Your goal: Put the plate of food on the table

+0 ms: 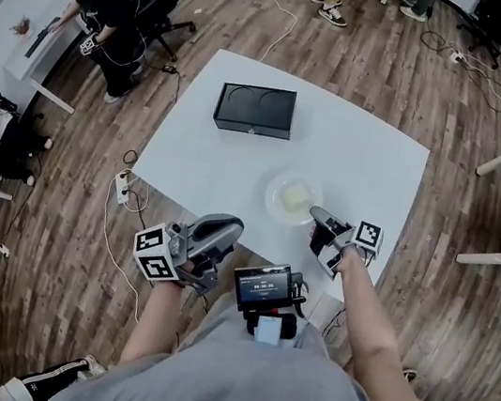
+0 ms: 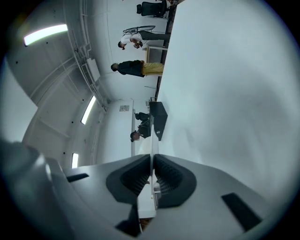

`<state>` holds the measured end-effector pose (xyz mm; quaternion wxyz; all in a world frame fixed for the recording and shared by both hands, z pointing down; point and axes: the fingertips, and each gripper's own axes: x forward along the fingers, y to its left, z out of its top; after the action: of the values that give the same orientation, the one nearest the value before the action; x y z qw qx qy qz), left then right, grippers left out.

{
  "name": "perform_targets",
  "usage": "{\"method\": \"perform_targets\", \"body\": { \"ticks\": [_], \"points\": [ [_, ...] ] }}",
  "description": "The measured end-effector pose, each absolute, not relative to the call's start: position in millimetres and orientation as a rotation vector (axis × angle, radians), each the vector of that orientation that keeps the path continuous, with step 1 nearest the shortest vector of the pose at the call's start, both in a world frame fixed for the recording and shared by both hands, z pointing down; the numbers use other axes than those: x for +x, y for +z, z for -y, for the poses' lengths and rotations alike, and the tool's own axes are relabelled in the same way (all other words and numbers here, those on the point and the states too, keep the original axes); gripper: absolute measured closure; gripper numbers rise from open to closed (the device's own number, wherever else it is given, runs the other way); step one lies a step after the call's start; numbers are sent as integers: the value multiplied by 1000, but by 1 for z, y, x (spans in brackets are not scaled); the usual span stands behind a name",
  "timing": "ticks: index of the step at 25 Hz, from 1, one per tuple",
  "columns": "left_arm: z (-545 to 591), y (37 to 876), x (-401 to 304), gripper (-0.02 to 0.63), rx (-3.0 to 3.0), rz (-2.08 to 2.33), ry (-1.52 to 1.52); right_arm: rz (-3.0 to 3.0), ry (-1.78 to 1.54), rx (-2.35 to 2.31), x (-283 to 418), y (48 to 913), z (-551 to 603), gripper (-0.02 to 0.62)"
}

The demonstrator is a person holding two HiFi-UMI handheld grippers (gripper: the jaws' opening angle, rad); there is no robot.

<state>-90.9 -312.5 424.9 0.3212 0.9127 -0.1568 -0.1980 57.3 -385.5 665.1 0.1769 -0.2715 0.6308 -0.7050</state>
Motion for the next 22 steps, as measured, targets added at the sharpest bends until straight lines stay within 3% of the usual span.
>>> {"method": "perform_targets", "body": {
  "ticks": [22],
  "points": [
    [320,432,-82,584,2359,408,-507,-1812,-2127,-905,37,740,397,555]
  ]
}}
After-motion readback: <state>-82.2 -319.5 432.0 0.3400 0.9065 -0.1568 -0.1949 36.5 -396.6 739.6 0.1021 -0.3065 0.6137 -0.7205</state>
